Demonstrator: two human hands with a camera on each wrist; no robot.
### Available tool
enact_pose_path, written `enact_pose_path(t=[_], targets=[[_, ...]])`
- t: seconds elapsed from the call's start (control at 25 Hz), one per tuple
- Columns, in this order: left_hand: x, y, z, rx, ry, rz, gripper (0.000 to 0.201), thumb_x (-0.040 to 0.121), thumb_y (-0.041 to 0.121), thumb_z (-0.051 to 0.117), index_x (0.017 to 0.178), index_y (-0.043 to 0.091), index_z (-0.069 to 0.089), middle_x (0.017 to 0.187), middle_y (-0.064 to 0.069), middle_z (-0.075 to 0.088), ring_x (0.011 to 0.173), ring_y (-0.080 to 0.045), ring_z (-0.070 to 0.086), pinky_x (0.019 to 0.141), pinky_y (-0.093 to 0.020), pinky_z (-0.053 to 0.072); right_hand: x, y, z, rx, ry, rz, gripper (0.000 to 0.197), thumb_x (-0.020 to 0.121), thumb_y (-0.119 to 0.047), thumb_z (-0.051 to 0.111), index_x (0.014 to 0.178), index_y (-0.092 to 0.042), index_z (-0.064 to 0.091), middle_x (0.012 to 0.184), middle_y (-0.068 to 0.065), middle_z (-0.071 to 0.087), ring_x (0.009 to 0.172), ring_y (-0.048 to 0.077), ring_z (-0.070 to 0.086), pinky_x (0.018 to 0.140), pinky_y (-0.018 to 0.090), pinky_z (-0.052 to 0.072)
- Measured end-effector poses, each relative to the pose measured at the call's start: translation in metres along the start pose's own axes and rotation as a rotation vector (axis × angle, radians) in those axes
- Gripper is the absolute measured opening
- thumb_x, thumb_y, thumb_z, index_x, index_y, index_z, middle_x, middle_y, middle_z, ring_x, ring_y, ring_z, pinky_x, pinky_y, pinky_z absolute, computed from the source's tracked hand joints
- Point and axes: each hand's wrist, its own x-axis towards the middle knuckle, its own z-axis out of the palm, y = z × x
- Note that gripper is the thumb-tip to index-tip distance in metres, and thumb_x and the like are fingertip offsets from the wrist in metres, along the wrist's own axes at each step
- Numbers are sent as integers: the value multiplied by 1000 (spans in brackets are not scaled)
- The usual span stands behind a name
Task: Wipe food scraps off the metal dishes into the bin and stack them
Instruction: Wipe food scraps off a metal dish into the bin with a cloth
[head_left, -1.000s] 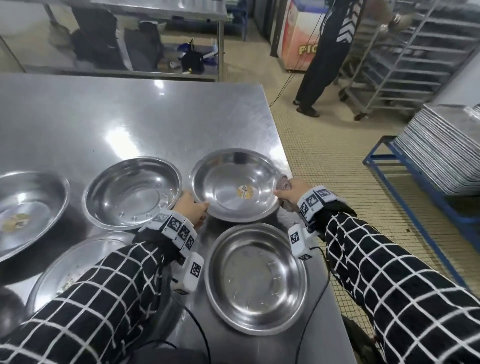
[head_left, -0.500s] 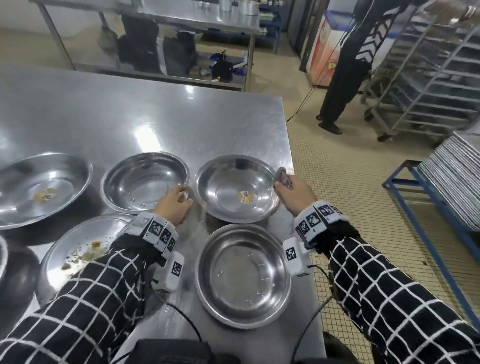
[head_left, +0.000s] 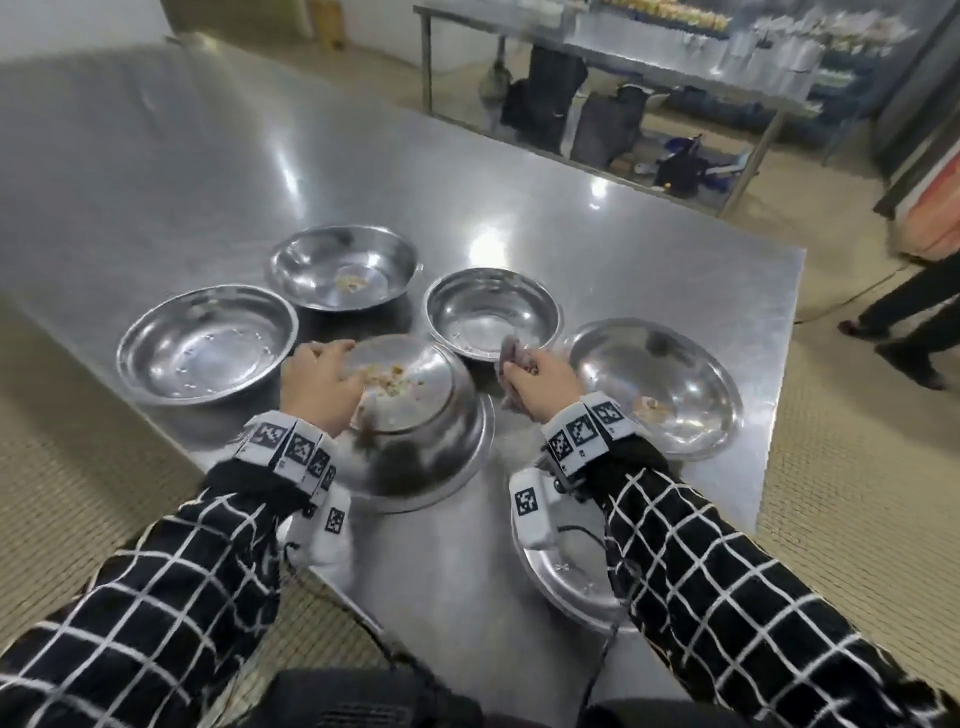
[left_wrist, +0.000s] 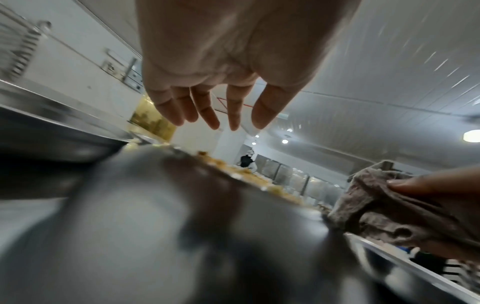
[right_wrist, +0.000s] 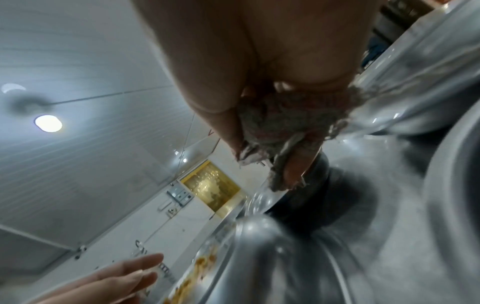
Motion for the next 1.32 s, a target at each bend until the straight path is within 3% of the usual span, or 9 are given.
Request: enact_pose_path(t=[0.12,0.36,0.48,0.64,0.76,0.88,0.96,1.12,1.32], targets=[[9,-27,-5,-46,-24,-48,35,94,26,46,114,0,56,117,-26,57,109,-40,51,97,-46,39,13,-12,29,-252,-80,-2,28,98,-25,43,104,-7,64,104,14,67,96,30,64,89,36,51],[-4,-50,0,-292,-87,-131,31,96,16,48,118,-2,61,125,-20,59,113,-33,56,101,-39,42,16,-34,60,-417,-121,-92,28,99,-23,43,120,-13,59,117,14,61,112,32,55,88,31,40],[-15,-64,-5,-350,-73,-131,30,93,9,53,121,2,60,115,-8,60,100,-25,57,80,-16,47,11,-38,67,-391,-107,-72,32,100,-23,41,126,-12,55,120,14,61,108,30,56,91,31,41],[-29,-90,-7,-379,-148,-193,44,93,28,57,132,7,53,126,-7,58,116,-25,55,98,-28,41,-12,-34,84,-252,-57,-14,19,95,-10,41,102,-8,58,77,6,57,60,12,47,56,10,38],[-41,-112,-5,-397,-208,-282,72,83,61,55,138,14,47,137,-13,52,123,-30,51,106,-44,39,-28,-26,98,-245,-54,79,11,93,-22,41,96,-27,51,91,9,62,75,21,52,70,26,41],[-56,-127,-11,-235,-271,-318,88,77,78,42,143,19,37,145,-20,35,131,-39,38,107,-50,37,-55,-20,111,-181,35,121,14,96,-23,39,98,-23,53,84,4,59,79,23,54,70,28,39],[-67,-138,-17,-237,-323,-330,102,65,88,39,142,21,35,141,-18,38,117,-37,52,93,-48,49,-74,-13,125,-161,107,138,19,97,-27,38,102,-20,55,94,11,62,91,29,59,76,31,41],[-79,-157,-24,-463,-392,-350,118,43,93,45,129,11,41,123,-12,55,102,-32,62,86,-51,54,-108,-3,154,-118,157,276,49,102,-39,29,143,-14,38,137,21,44,125,36,44,105,39,32],[-89,-174,-20,-656,-343,-398,126,41,98,48,133,11,46,118,-14,63,91,-33,68,77,-46,58,-139,1,180,20,291,262,51,103,-38,26,142,-8,40,136,20,44,127,33,42,107,36,29]])
